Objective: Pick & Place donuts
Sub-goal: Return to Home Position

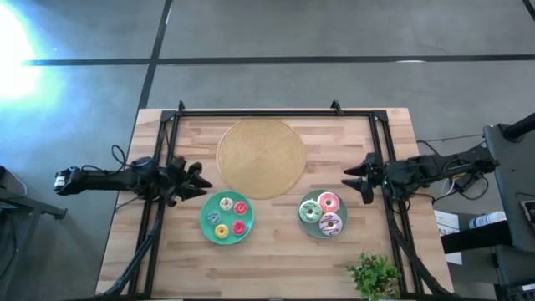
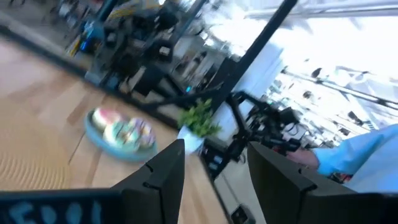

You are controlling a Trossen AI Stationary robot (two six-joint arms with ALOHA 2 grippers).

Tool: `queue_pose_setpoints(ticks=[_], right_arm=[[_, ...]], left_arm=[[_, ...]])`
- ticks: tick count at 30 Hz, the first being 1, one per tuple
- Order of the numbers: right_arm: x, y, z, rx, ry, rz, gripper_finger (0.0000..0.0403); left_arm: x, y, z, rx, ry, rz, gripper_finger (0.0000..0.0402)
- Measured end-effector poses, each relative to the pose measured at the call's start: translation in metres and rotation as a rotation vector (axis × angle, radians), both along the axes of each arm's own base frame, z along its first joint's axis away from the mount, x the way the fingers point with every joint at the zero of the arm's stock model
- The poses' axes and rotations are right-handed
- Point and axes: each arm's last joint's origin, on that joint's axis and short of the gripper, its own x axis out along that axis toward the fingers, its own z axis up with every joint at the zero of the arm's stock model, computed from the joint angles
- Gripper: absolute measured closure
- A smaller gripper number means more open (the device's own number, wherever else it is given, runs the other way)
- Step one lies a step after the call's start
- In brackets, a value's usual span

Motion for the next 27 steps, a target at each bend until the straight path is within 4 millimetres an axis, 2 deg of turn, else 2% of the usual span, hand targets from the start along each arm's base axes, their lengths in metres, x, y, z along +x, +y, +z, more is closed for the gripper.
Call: queue_pose_setpoints(ticks=[8, 17, 24, 27], right_arm=[[0.0, 0.0, -0.007, -0.006, 0.076, -0.006, 0.0184], [0.0, 0.0, -0.007, -0.007, 0.075, -0.004, 0.0184], [0.0, 0.0, -0.007, -0.006, 0.074, -0.004, 0.0184], [0.0, 0.0, -0.007, -0.007, 0.075, -0.004, 0.0184]], left_arm=[[0.0, 0.0, -0.003, -0.119, 0.066, -0.01, 0.0252], [0.0, 0.0, -0.004, -0.121, 0.068, -0.01, 0.0252], [-0.008, 0.0, 0.001, -0.12, 0.011, -0.014, 0.0252], [-0.013, -0.002, 0.001, -0.05, -0.025, -0.05, 0.0252]])
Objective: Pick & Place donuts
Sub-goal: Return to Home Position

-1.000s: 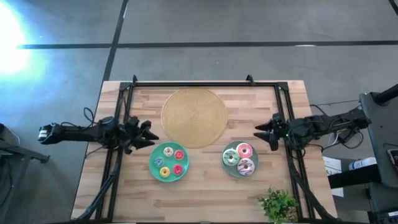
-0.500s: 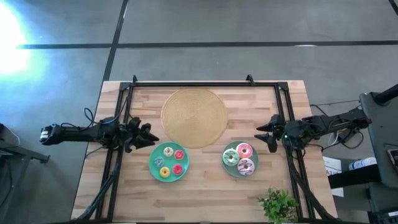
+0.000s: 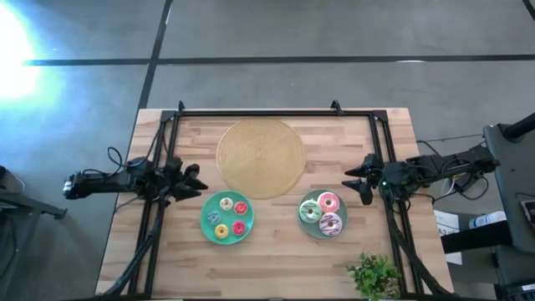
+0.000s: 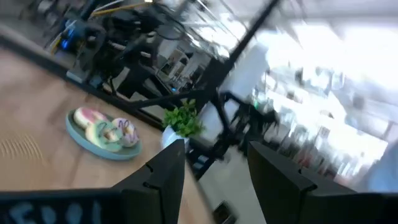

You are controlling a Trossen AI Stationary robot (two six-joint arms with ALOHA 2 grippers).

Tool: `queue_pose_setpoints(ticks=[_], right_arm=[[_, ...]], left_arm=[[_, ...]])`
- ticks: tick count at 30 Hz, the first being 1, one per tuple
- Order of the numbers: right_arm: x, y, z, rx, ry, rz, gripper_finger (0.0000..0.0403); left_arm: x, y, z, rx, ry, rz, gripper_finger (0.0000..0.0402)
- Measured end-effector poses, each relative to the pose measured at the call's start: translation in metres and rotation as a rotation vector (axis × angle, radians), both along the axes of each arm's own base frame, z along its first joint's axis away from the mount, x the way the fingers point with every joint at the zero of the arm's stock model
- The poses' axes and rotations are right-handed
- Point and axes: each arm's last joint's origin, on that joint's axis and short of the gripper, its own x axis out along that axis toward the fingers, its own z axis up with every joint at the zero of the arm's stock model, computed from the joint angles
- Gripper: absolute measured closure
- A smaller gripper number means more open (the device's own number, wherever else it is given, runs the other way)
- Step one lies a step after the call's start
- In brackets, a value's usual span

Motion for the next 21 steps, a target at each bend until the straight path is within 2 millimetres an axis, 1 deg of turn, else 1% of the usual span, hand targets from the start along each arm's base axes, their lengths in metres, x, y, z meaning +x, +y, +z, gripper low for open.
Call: queue_pose_setpoints(ticks=[2, 3, 7, 9, 11, 14, 21], right_arm=[[0.0, 0.0, 0.0, 0.0, 0.0, 0.0, 0.0184], [0.0, 0.0, 0.0, 0.0, -0.001, 0.0, 0.0184], [0.0, 0.0, 0.0, 0.001, -0.003, 0.0, 0.0184], [0.0, 0.0, 0.0, 0.0, -0.002, 0.0, 0.0184], [0.0, 0.0, 0.0, 0.0, -0.002, 0.0, 0.0184], [0.0, 0.0, 0.0, 0.0, -0.003, -0.001, 0.0184], [0.0, 0.0, 0.0, 0.0, -0.003, 0.0, 0.0184]], left_arm=[[-0.004, -0.001, 0.0, 0.141, -0.057, -0.004, 0.0252], [-0.003, -0.001, -0.002, 0.222, -0.055, 0.008, 0.0252], [-0.003, 0.001, -0.004, 0.528, -0.126, 0.094, 0.0252], [-0.002, 0.002, -0.006, 0.61, -0.116, 0.152, 0.0252], [-0.002, 0.004, -0.009, 0.617, -0.061, 0.204, 0.0252], [-0.001, 0.006, -0.011, 0.609, -0.022, 0.259, 0.0252], [-0.001, 0.007, -0.011, 0.587, -0.007, 0.28, 0.0252]])
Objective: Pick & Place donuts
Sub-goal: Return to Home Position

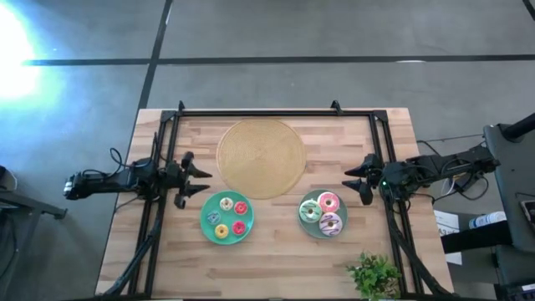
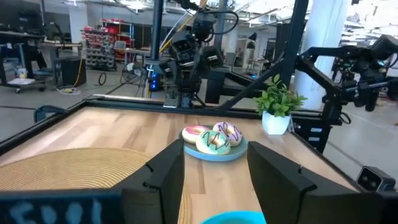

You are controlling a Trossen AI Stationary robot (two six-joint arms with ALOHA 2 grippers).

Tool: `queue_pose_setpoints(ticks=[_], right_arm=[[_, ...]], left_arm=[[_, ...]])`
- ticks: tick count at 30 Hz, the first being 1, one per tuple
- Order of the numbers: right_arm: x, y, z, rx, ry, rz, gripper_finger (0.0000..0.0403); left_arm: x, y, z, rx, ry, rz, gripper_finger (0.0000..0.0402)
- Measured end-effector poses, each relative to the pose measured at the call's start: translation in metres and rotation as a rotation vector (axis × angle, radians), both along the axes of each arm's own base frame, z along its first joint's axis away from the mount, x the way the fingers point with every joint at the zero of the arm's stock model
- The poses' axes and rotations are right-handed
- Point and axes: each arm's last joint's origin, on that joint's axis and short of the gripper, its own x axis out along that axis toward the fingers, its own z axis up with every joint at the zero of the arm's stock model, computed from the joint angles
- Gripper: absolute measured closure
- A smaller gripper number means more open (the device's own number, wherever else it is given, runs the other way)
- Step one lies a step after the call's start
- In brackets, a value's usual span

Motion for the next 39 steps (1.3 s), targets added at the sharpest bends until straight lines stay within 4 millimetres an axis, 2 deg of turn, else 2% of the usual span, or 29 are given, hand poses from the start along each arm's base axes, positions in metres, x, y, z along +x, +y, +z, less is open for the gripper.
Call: queue_pose_setpoints(ticks=[25, 29, 33, 36, 39], right_arm=[[-0.001, 0.0, 0.002, -0.023, -0.018, 0.017, 0.0184], [0.001, -0.004, 0.005, -0.169, -0.175, 0.062, 0.0184], [0.0, -0.007, 0.007, -0.339, -0.447, 0.176, 0.0184], [-0.002, -0.006, -0.005, -0.375, -0.57, 0.273, 0.0184], [-0.001, -0.006, -0.025, -0.372, -0.58, 0.299, 0.0184]], left_arm=[[0.001, 0.0, -0.001, -0.011, 0.013, -0.003, 0.0252], [0.001, 0.0, -0.001, -0.011, 0.013, -0.003, 0.0252], [0.001, 0.0, -0.001, -0.011, 0.013, -0.003, 0.0252], [0.001, 0.0, -0.001, -0.011, 0.013, -0.003, 0.0252], [0.001, 0.0, -0.001, -0.011, 0.013, -0.003, 0.0252]])
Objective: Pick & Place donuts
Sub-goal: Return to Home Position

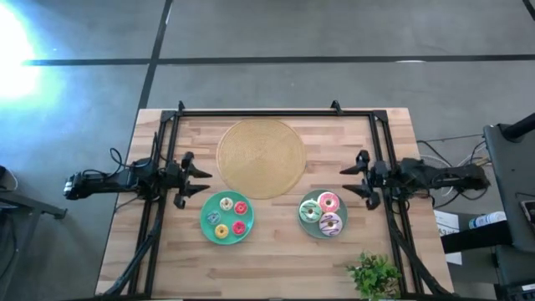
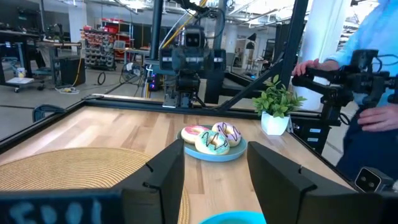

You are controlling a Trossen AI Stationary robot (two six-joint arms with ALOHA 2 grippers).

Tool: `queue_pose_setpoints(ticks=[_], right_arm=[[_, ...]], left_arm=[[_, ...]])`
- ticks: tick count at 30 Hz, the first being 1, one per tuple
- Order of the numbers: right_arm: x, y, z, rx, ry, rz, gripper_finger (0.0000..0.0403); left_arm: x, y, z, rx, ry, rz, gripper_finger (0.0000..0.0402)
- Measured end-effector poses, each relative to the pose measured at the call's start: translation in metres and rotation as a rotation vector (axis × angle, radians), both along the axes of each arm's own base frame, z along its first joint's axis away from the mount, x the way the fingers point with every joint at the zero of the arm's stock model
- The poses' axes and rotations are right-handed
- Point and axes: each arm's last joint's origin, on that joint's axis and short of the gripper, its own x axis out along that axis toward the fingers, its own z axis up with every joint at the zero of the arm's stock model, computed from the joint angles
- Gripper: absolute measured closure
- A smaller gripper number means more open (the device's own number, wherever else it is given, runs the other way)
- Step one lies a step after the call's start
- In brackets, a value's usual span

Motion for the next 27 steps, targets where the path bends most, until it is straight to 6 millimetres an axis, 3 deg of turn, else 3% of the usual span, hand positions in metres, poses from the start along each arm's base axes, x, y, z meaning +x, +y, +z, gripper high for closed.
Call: queue_pose_setpoints(ticks=[5, 27], right_arm=[[0.002, 0.0, -0.023, -0.019, 0.075, -0.004, 0.0184], [0.006, 0.001, -0.028, -0.043, 0.139, 0.0, 0.0184]], left_arm=[[0.0, 0.0, 0.0, 0.0, 0.0, 0.0, 0.0252], [0.0, 0.0, -0.001, -0.001, 0.008, 0.0, 0.0252]])
